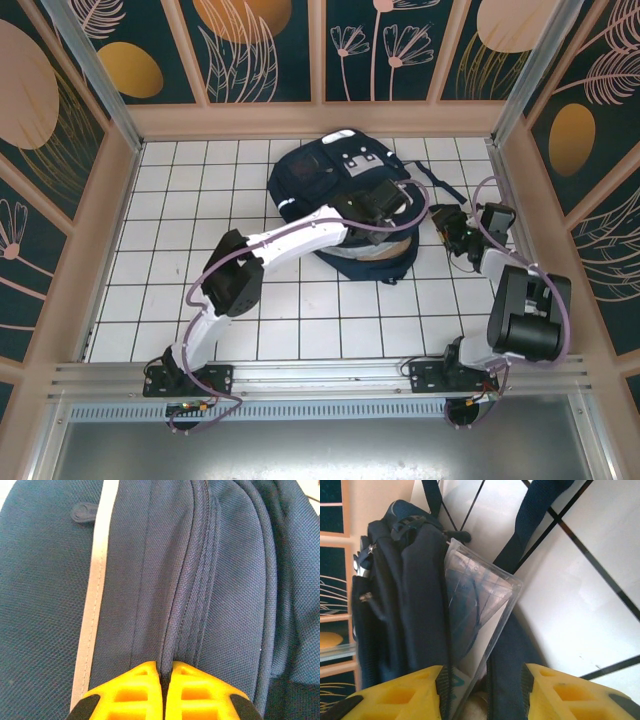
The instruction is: Pack the student bag
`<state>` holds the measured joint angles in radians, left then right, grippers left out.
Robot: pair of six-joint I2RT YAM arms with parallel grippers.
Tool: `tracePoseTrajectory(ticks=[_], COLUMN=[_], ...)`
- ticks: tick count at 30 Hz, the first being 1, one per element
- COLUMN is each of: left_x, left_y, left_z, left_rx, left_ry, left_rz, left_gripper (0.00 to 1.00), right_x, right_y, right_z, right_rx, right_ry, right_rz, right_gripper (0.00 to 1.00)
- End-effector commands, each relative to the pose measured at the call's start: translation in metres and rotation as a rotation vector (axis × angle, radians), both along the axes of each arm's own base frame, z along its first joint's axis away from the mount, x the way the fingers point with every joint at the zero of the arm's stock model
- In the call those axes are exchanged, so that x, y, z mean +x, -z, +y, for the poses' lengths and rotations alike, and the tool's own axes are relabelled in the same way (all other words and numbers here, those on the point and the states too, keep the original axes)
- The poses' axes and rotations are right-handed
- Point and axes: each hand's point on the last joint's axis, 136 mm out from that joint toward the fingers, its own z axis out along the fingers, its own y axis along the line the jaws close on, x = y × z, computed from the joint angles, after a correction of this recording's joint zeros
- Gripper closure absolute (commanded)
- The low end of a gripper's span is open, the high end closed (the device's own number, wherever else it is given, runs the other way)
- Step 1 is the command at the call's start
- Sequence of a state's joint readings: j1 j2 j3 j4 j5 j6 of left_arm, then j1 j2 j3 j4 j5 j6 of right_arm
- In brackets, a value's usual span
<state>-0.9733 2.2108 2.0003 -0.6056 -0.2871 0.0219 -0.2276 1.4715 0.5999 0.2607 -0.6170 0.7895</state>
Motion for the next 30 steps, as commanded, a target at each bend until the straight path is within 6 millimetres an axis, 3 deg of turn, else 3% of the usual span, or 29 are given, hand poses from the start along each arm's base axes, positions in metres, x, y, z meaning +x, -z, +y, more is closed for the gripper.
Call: tracePoseTrajectory(ticks=[1, 4, 12, 18, 25, 30], left_x=[0.036, 0.044, 0.056, 0.062, 0.062, 0.062], left_y=[-0.102, -0.122, -0.149, -0.151, -0.149, -0.150], left_z=[0.024, 0.028, 0.033, 0.037, 0.037, 0.035], left_rx=[-0.170, -0.249, -0.374, -0.407, -0.407, -0.417], left_ry=[-0.135, -0.147, -0.172, -0.188, -0.197, -0.195], left_rz=[-0.166, -0.145, -0.108, -0.086, -0.075, -0.067], left_gripper=[1.00, 1.00, 1.00, 1.00, 1.00, 1.00], right_x=[0.012, 0.020, 0.038, 0.062, 0.070, 0.063], right_y=[-0.007, -0.001, 0.018, 0.013, 0.008, -0.006], right_z=[0.006, 0.006, 0.006, 0.015, 0.037, 0.060], right_rx=[0.107, 0.135, 0.184, 0.243, 0.267, 0.274], right_ry=[-0.002, 0.005, 0.001, -0.034, -0.078, -0.090], right_rz=[-0.058, -0.047, -0.036, -0.094, -0.108, -0.104], right_gripper=[0.55, 0.53, 0.53, 0.54, 1.00, 1.00])
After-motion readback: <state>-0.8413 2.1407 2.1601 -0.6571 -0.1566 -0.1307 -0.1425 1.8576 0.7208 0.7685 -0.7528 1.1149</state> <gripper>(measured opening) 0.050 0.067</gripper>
